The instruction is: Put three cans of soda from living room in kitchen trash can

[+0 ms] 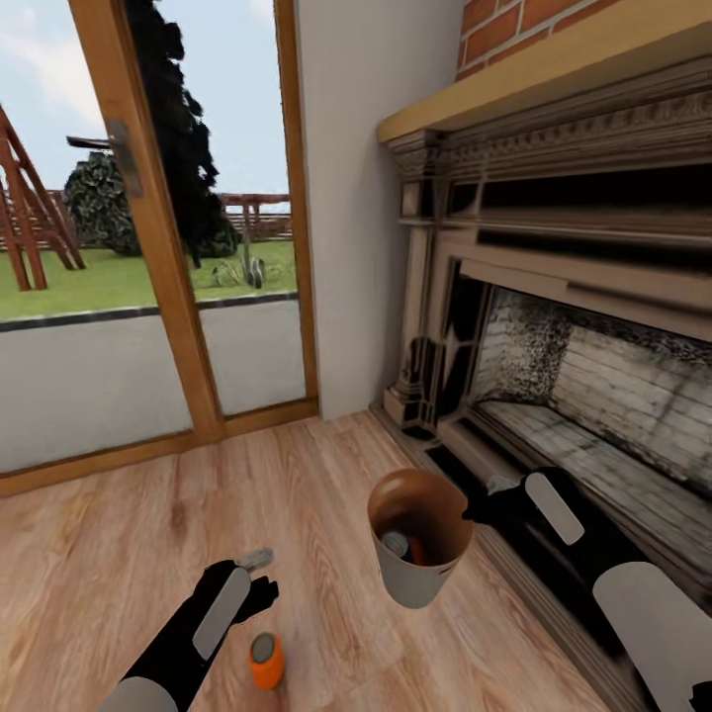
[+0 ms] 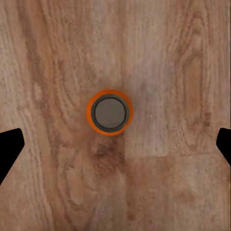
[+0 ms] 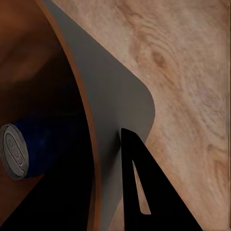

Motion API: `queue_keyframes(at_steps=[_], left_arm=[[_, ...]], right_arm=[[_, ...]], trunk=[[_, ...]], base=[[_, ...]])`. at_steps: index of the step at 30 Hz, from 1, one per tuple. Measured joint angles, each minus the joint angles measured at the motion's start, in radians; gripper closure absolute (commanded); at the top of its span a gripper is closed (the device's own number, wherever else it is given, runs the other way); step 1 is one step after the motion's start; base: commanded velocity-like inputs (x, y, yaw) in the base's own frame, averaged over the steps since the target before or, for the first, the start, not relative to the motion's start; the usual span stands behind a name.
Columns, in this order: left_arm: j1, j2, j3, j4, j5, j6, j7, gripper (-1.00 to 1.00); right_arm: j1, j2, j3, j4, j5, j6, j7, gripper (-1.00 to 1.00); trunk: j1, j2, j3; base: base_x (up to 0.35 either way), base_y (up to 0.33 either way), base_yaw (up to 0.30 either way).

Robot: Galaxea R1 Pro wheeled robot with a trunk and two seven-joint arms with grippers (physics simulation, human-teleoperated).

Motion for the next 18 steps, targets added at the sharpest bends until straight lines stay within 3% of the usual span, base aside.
queue_keyframes(at_steps=[6,12,14,16,18], left_arm=[[0.000,0.001,0.000,0.001,-0.005,0.003,-0.001,-1.00],[0.000,0.011,0.006,0.031,-0.001,0.004,-0.011,-1.00],[0.000,0.013,0.006,0.056,-0.001,0.004,-0.011,-1.00],[-0.047,0.020,-0.001,0.176,-0.003,0.004,-0.026,-1.00],[-0.067,0.019,-0.024,0.222,-0.025,0.001,-0.048,-1.00]], right_arm=[[0.000,-0.001,0.000,0.000,0.010,0.000,-0.001,1.00],[0.000,0.000,0.000,0.000,0.000,0.000,0.000,1.00],[0.000,-0.001,-0.001,-0.001,-0.007,0.000,0.001,1.00],[0.000,-0.002,-0.001,-0.001,-0.006,0.000,0.000,1.00],[0.000,-0.002,0.000,-0.001,0.002,0.001,0.000,1.00]], trunk=[[0.000,0.000,0.000],[0.000,0.000,0.000],[0.000,0.000,0.000],[0.000,0.000,0.000],[0.000,0.000,0.000]], base=[[0.078,0.000,-0.245],[0.144,0.000,-0.031],[0.026,0.000,-0.004],[0.006,0.000,-0.001],[0.003,0.000,0.000]])
